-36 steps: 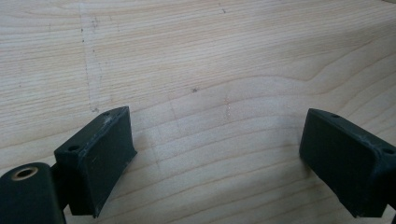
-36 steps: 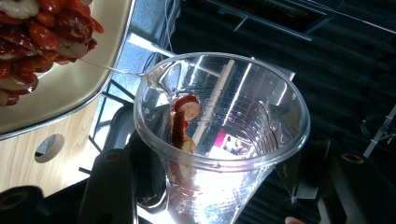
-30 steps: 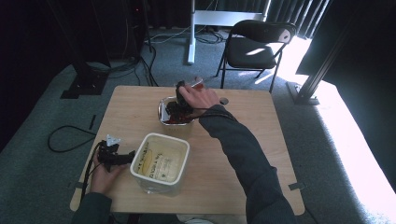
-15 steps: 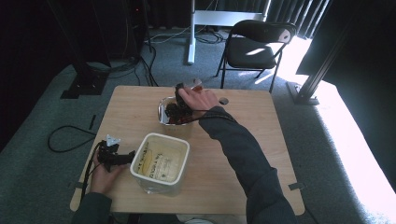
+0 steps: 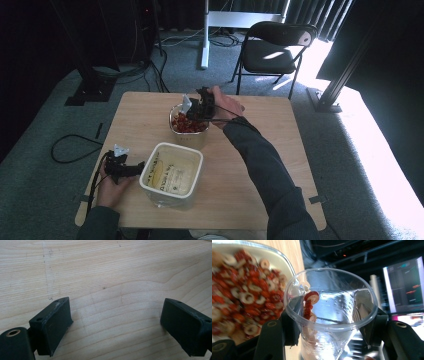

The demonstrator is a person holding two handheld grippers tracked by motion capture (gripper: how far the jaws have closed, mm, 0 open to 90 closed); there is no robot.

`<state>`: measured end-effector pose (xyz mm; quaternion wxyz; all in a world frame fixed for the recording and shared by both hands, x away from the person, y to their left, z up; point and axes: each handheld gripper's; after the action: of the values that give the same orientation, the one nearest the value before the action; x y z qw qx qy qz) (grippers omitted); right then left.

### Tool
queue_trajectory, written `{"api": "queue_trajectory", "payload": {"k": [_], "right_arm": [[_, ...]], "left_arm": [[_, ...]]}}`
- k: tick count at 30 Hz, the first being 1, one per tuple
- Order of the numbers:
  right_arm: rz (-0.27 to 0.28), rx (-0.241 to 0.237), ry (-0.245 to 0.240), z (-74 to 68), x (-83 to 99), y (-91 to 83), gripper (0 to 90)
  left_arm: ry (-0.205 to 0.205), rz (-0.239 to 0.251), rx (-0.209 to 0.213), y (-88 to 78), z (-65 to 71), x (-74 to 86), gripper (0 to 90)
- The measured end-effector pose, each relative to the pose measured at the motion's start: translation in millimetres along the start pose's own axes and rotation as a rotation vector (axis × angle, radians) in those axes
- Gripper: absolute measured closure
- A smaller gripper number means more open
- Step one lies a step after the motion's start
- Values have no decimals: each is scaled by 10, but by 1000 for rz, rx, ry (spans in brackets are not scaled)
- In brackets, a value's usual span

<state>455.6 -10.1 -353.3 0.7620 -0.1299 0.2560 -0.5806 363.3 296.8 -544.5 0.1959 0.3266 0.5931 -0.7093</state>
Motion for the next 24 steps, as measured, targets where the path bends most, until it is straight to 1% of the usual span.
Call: {"api": "queue_trajectory", "payload": {"k": [3,4,5,6,9,12,15,18,21,24], "right_arm": [[55,-67,129,80,84,-15,423],[69,-84,165,98,104,-19,423],[91,-112,217,130,137,-25,423],[111,-131,254,152,164,-30,423],[163,-177,343,211,236,-53,423],[210,-218,428,240,302,-87,422],[259,-256,496,252,362,-126,421],[299,-288,546,250,412,-174,420],[329,-303,575,245,445,-216,419],[374,-323,610,237,469,-291,417]], "left_arm": [[-1,1,0,1,0,1,104],[-1,1,0,1,0,1,104],[-1,1,0,1,0,1,104],[0,1,0,1,0,1,104],[0,1,0,1,0,1,104],[-1,1,-1,1,0,1,104],[1,0,0,0,0,0,104],[1,0,0,1,-1,0,104],[1,0,-1,0,-1,0,104],[1,0,0,0,-1,0,104]]}}
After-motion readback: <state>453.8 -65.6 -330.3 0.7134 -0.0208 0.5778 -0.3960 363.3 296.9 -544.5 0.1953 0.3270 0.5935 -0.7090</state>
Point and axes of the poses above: each handheld gripper's, and its own axes: y roughly forward along the jaws, x roughly out of its underside, z roughly to its right, and after that the axes turned 8 degrees about -y, right-handed
